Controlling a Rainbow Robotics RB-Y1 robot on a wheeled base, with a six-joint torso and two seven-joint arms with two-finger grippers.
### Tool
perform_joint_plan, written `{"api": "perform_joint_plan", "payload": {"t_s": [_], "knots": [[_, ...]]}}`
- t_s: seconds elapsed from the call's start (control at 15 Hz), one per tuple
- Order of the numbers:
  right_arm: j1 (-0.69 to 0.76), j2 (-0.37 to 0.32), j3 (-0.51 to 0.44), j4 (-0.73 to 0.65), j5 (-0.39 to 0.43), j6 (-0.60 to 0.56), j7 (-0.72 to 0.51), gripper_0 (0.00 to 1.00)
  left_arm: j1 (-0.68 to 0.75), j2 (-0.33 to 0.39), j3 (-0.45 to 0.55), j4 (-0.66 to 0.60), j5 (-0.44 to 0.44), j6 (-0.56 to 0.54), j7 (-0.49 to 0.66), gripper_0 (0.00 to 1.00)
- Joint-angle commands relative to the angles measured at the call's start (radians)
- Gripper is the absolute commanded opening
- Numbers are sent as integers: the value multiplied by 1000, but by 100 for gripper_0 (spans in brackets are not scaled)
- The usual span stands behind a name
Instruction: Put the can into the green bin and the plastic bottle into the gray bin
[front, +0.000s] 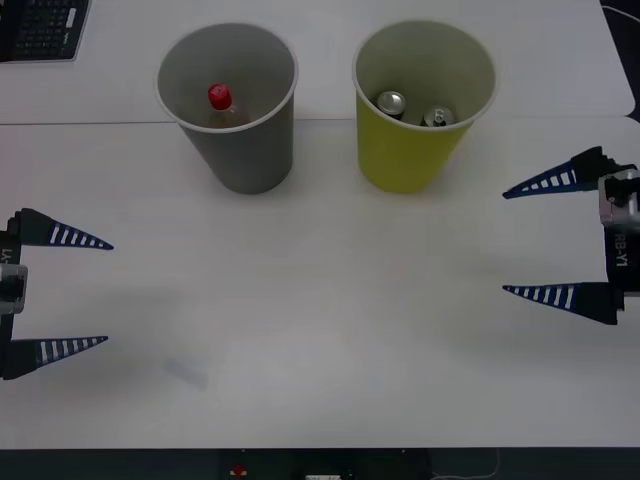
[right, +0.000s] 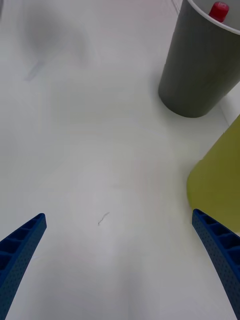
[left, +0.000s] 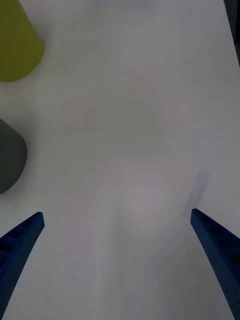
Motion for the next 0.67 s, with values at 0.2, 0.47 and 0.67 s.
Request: {"api": "perform_joint_plan", "payload": {"t_s": [0.2,0.47,0.67], "knots": [[48,-1,0,-18,45,-10,6,100,0,0,0,0,0,0,0,100],[73,7,0,-17,45,2,6,100,0,0,0,0,0,0,0,100],[91,13,0,-17,45,36,6,100,0,0,0,0,0,0,0,100]]}}
